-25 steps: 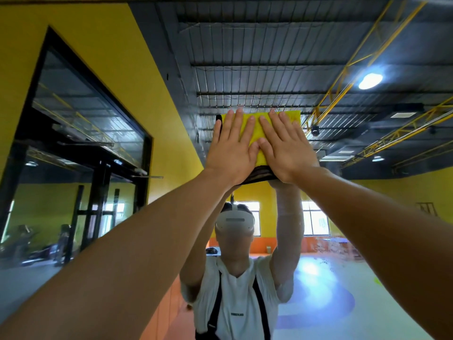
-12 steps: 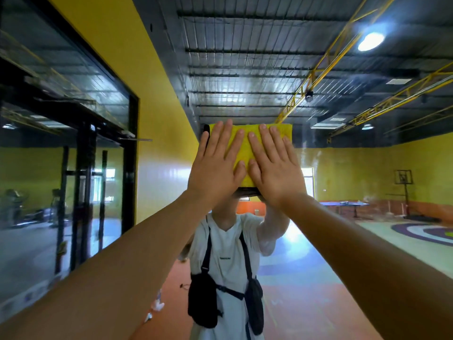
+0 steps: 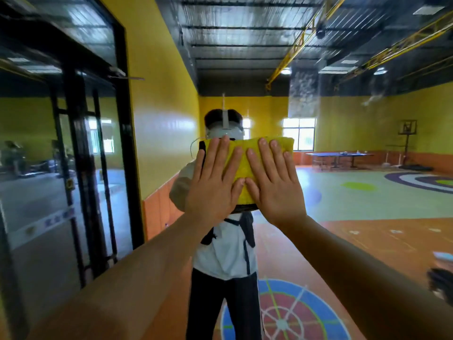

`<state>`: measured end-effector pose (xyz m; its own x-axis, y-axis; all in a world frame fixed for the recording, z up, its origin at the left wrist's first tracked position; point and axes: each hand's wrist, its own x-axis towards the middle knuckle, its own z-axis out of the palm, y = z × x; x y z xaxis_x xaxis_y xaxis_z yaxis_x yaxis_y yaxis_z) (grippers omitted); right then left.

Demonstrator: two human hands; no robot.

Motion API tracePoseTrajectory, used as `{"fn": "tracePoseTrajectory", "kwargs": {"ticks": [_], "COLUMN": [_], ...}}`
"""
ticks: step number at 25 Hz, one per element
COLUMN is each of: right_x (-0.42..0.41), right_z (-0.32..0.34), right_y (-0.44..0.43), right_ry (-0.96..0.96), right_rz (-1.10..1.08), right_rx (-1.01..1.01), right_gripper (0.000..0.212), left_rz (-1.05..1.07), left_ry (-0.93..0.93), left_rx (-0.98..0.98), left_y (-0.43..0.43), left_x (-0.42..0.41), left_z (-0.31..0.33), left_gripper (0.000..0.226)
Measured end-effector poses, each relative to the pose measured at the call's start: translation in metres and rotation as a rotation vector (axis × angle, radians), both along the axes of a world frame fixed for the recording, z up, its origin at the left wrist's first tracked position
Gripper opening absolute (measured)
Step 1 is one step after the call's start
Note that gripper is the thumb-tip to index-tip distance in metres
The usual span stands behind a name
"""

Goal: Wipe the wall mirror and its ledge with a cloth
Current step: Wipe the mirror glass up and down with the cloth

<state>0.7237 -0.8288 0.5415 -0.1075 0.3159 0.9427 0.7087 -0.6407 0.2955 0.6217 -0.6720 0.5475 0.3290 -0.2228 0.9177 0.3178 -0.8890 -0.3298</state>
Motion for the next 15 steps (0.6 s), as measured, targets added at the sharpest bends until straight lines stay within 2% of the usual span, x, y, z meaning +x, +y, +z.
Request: {"fn": "tracePoseTrajectory", "kwargs": {"ticks": [5,9,15], "right_x": [0.0,-0.001,-0.012], "right_z": [-0.146,-0.232,-0.411], "right_y": [-0.008,-0.014,-0.026], "right_ry": [0.108,0.11,0.212], "right_rz": [0.015,0.0,0.028], "right_rx": [-0.073,-0.13,-0.261], "right_gripper": [0.06,0.065,0.076], "left_rz": [-0.043,-0.047,-0.067], "left_ry": [0.097,0.125,0.289], "left_rx": [-0.006,-0.013,-0.079], "left_y": [-0.002,-0.005,-0.004], "left_x": [0.0,-0.005,-0.022], "left_z": [-0.14,-0.231,-0.411], "left_gripper": [0.068,0.074,0.085]}}
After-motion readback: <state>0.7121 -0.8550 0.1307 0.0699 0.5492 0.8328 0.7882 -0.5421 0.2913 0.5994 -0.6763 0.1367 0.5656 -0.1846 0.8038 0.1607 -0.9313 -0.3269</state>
